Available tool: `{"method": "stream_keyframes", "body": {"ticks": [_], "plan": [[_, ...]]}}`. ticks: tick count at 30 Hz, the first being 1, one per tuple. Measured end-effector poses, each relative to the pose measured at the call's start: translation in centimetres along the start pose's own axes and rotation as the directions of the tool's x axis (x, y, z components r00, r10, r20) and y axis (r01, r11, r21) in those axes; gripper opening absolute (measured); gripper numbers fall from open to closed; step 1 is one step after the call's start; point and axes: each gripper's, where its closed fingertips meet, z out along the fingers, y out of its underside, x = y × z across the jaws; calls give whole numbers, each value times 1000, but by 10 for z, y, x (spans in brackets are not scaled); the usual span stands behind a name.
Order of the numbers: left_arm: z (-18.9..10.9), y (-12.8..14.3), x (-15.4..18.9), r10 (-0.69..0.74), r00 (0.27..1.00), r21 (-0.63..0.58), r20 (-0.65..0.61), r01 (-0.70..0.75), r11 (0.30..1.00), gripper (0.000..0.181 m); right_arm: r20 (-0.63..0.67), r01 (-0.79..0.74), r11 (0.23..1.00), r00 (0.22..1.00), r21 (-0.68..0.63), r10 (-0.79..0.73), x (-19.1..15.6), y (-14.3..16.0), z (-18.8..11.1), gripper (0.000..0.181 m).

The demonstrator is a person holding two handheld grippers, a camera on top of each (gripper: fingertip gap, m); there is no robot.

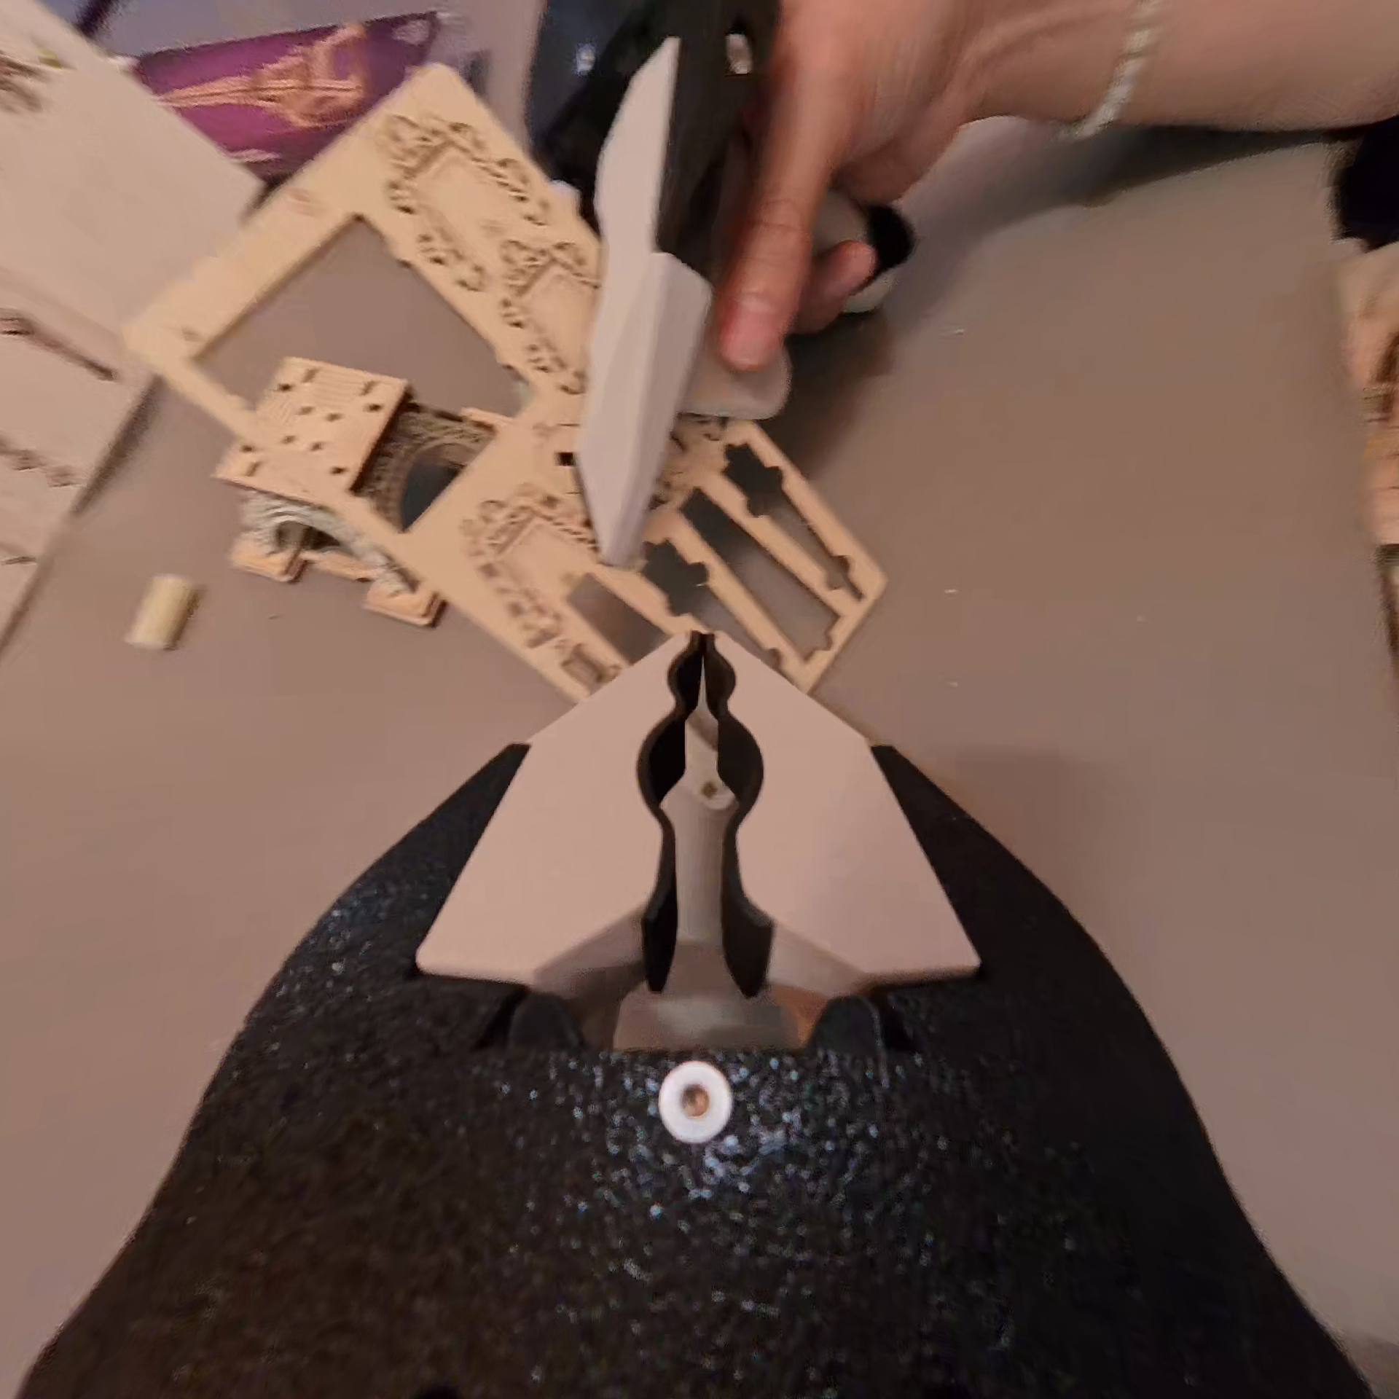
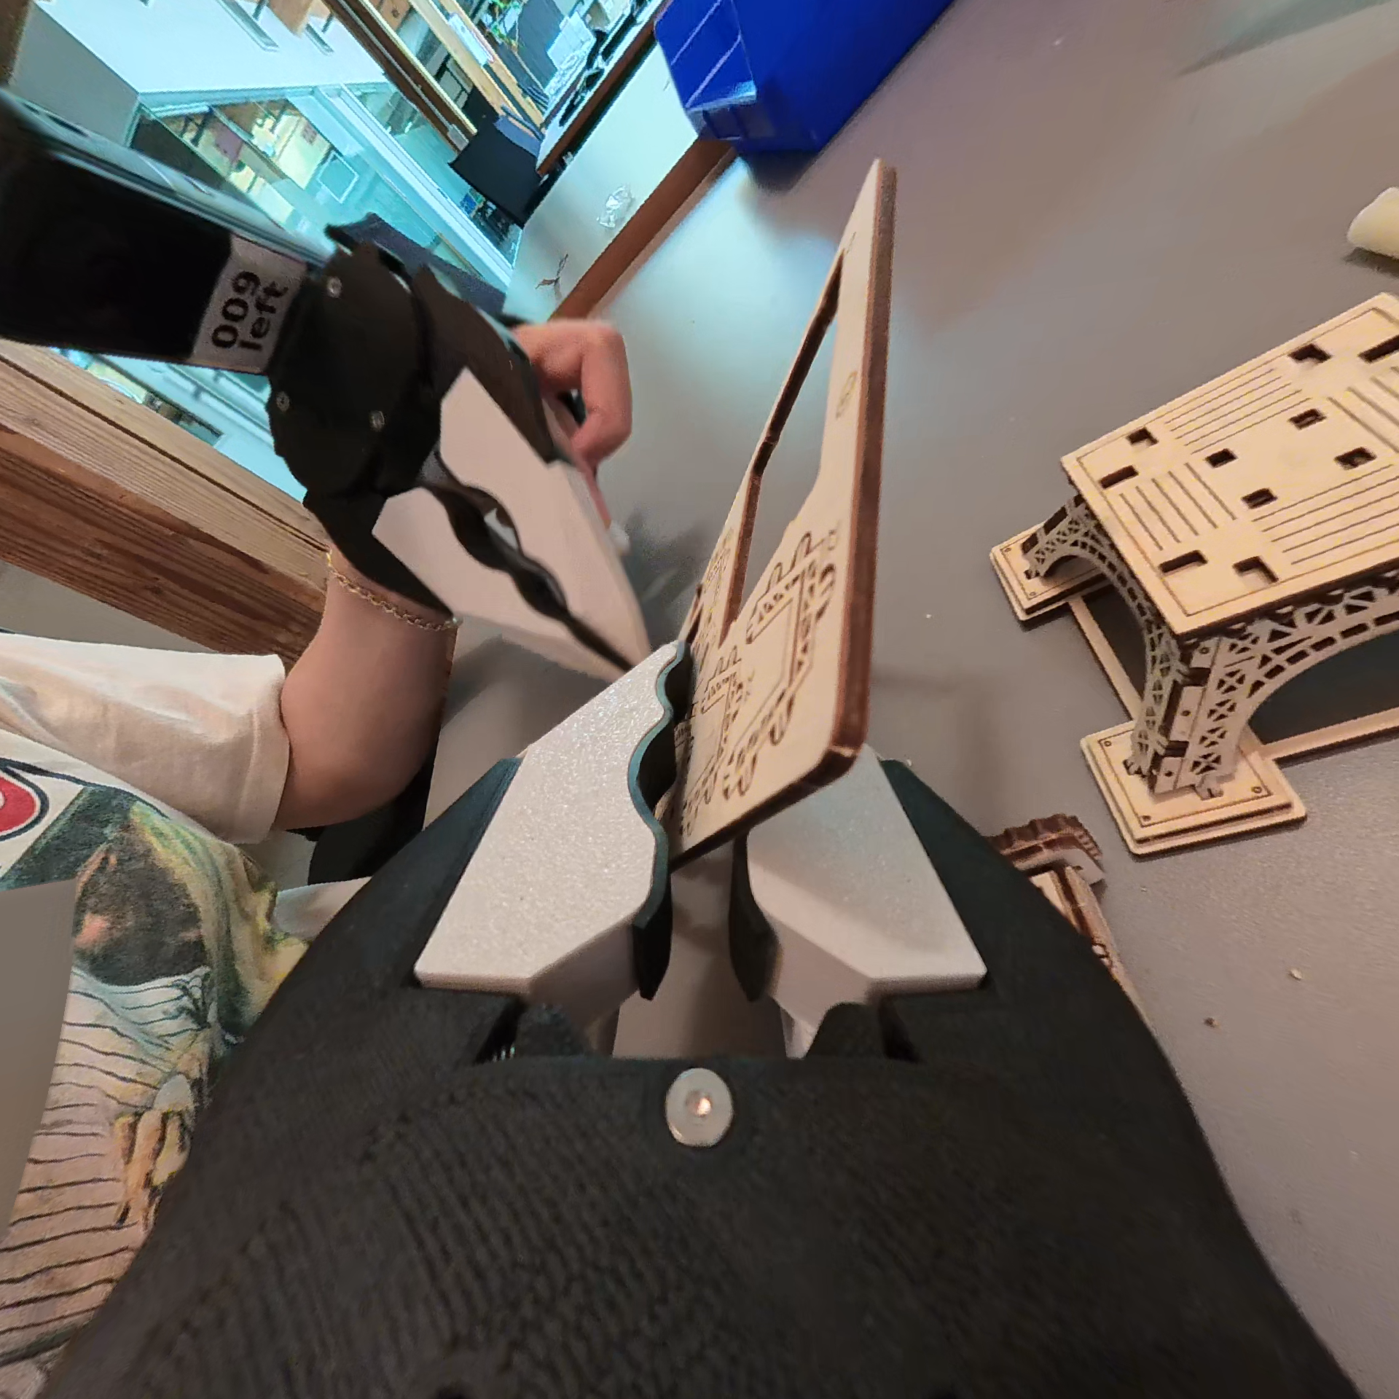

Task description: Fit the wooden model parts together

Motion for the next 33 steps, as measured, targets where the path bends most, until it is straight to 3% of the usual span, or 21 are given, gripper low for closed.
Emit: {"method": "stream_keyframes", "body": {"ticks": [3,6,10,15,18,23,27,31,33], "plan": [[1,3,-17,5,994,-39,109,-1,999,2,-13,-10,1000,1000,11,10,3,-2,-1,3],[-9,-5,-21,-13,991,19,133,10,1000,15,8,-12,1000,1000,17,12,1,-2,-3,2],[-16,13,-43,-99,966,-29,237,109,994,21,14,-4,1000,1000,16,3,-1,-3,-3,2],[-12,12,-41,-190,965,23,180,189,982,27,9,17,1000,1000,14,-17,-1,-3,-3,2],[-14,-2,-34,-232,967,114,101,221,969,28,8,24,1000,1000,9,-24,-1,-2,-3,2],[-7,8,-34,-220,967,43,127,217,975,24,12,48,999,999,-6,-48,-4,0,-1,2],[-6,12,-40,-253,952,-1,172,257,966,31,2,34,999,999,-8,-34,-2,0,0,3],[-4,14,-39,-210,950,-83,233,234,969,17,-11,6,1000,1000,-15,-6,2,1,0,3],[1,14,-33,-227,952,-97,206,251,963,10,-23,-14,1000,1000,-18,14,5,2,0,4]]}}
